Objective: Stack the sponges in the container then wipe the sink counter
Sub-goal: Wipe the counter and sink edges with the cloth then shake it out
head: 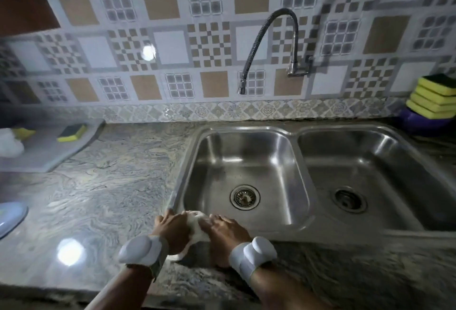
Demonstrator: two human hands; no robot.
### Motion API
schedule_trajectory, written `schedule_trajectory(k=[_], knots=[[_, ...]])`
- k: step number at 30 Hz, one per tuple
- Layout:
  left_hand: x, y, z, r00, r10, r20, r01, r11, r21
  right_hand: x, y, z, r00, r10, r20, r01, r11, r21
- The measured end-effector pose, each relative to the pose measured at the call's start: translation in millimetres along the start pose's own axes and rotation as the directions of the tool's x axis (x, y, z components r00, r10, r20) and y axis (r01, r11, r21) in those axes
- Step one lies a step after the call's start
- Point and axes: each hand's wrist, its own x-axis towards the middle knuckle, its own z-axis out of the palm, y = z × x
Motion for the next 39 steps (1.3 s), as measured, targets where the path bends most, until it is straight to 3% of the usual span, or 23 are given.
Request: schedule_trajectory(k=[3,5,7,9,15,20,27,30,34,39], knots=[[28.1,-35.1,-14.8,0.990,-0.036,-0.137,-0.005,0.959,-0.283,51.6,-21.7,12.6,1.000,0.014,0.021,-0.016,0.995,0.096],[62.1,-57.0,-25.5,0.969,-0.022,-0.246,-0.011,0.991,-0.133,86.8,-32.1,24.7,0.999,-0.018,0.039,0.013,0.992,0.125],[91.5,-63.2,-34.0,0.964,-0.087,-0.251,0.007,0.952,-0.306,116.2,-37.7,28.3,1.000,0.024,0.009,-0.025,0.983,0.180],[133.4,-67.6,-40.0,0.954,-0.075,-0.289,-0.041,0.926,-0.376,153.3,-34.2,30.9,0.994,0.088,-0.068,-0.071,0.972,0.223],[207.0,-52.7,-63.7,0.941,0.070,-0.332,-0.159,0.956,-0.248,217.1,-1.9,-1.0,0.981,0.123,-0.150,-0.074,0.953,0.294],[266.9,-43.0,-76.3,0.930,0.074,-0.361,-0.176,0.950,-0.258,278.1,28.8,-21.9,0.968,0.190,-0.167,-0.130,0.939,0.317],[343.1,-26.1,-99.1,0.933,0.045,-0.357,-0.139,0.960,-0.242,346.0,65.1,-54.2,0.946,0.208,-0.249,-0.176,0.974,0.145],[378.4,-12.6,-114.5,0.914,0.075,-0.398,-0.155,0.973,-0.174,377.0,86.3,-65.4,0.935,0.196,-0.295,-0.218,0.975,-0.043],[408.9,9.4,-125.3,0.883,0.102,-0.459,-0.194,0.968,-0.158,395.7,103.7,-84.5,0.836,0.332,-0.437,-0.423,0.897,-0.127],[422.3,35.0,-113.2,0.901,0.217,-0.375,-0.274,0.956,-0.106,396.0,158.7,-101.1,0.880,0.192,-0.435,-0.350,0.881,-0.319]])
